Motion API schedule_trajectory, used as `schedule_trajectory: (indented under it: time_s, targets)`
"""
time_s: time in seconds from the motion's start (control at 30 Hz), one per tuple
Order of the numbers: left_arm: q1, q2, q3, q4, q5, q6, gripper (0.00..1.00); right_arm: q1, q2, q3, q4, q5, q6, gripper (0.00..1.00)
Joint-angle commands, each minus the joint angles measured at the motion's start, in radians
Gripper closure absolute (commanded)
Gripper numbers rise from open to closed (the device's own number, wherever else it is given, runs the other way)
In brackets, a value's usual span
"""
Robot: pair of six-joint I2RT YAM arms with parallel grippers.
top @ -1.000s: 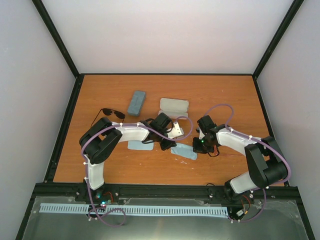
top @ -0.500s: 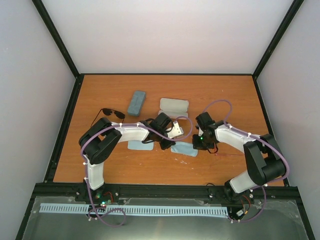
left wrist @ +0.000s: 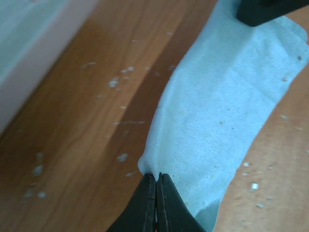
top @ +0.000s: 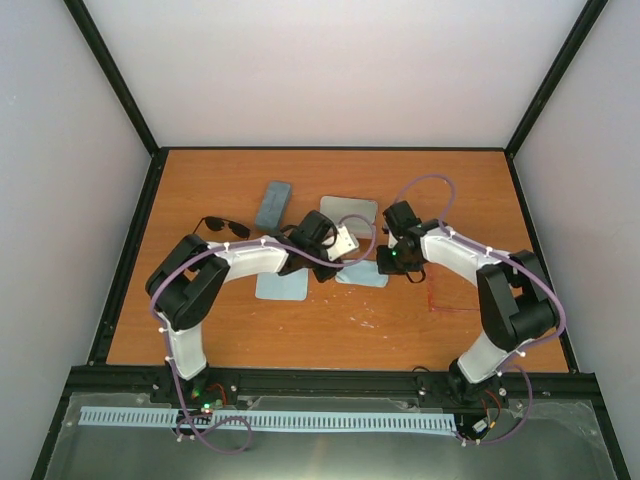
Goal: Organize the sunglasses
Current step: Pick up the glasses cleaning cloth from the center of the board, then place the glasses cleaning cloth in the sunglasses case.
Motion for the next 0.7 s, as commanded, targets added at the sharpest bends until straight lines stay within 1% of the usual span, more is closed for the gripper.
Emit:
schedule_trajectory:
  time_s: [0.0, 0.3, 0.37, 0.67]
  targets:
    - [0.04, -0.028, 0.066, 0.037, -0.06, 0.019, 0.99, 0.004, 0.045, 0.073, 0.004, 0.028, -0.032, 0.97]
    - [0.099, -0.001, 0.142, 0.028, -0.052, 0.037, 1.0, 0.002, 0.158, 0.249, 0.004, 0.041, -0.076, 0.97]
    - [0.111, 0.007, 0.162, -0.005, -0.051, 0.044, 0.99, 0.003, 0.188, 0.291, -0.005, 0.046, -0.088, 0.97]
    - [0.177, 0.079, 0.261, -0.048, -0.017, 0.076, 0.99, -0.017, 0.276, 0.432, -0.029, 0.08, -0.116, 0.97]
